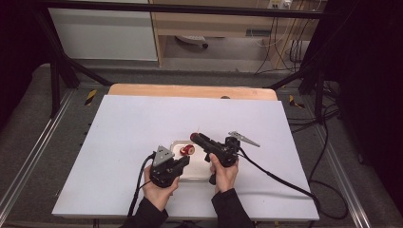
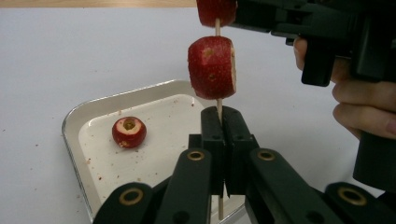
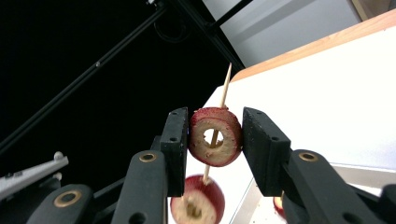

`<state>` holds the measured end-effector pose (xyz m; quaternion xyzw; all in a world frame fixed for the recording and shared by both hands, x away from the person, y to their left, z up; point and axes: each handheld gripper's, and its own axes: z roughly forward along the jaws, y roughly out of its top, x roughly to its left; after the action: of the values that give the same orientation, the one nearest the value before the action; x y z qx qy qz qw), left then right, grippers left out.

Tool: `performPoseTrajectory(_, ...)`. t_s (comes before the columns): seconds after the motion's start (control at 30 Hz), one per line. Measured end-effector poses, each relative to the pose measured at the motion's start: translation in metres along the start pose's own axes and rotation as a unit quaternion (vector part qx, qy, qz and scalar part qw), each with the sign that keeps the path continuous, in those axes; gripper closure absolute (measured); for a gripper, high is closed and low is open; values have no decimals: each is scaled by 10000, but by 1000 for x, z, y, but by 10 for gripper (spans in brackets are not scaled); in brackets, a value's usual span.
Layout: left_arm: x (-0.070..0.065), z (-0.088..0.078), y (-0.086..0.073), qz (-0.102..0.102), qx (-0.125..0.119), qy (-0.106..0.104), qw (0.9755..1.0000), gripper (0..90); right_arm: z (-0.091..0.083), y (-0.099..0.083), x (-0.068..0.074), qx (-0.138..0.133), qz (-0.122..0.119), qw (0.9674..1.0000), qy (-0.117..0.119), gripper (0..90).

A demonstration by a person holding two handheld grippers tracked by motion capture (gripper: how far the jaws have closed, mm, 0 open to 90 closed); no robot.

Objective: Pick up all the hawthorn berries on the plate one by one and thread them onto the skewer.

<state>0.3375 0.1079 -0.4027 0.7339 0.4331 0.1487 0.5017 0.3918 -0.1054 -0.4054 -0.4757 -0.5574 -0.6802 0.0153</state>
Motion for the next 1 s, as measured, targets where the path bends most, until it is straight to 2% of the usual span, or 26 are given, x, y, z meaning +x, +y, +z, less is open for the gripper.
performPoseTrajectory(0.17,1,3,0,17,34,-12,10000,886,0,-5,0,110,-142,9998,-35,626)
performPoseTrajectory(0.47,6,3,-3,161,74,-72,9998,886,0,-6,0,335,-162,9993,-29,617)
performPoseTrajectory(0.53,10,0,-4,191,103,-83,9997,886,-1,-5,0,335,-252,9991,-40,568)
performPoseTrajectory(0.63,16,-6,-6,251,130,-74,9996,886,-6,-2,2,390,-532,9977,-161,489)
performPoseTrajectory(0.73,24,-14,-9,341,136,-57,9993,886,-10,3,2,499,-855,9947,-267,407)
performPoseTrajectory(0.8,30,-19,-10,436,191,-55,9989,885,-13,6,3,646,-989,9925,-325,348)
performPoseTrajectory(0.87,36,-24,-12,547,250,-43,9982,885,-15,8,1,821,-1159,9890,-411,287)
performPoseTrajectory(0.9,39,-27,-14,600,289,-21,9978,885,-15,8,1,925,-1234,9870,-456,261)
performPoseTrajectory(1.0,49,-35,-17,629,372,44,9973,885,-16,9,-2,1271,-1511,9783,-636,206)
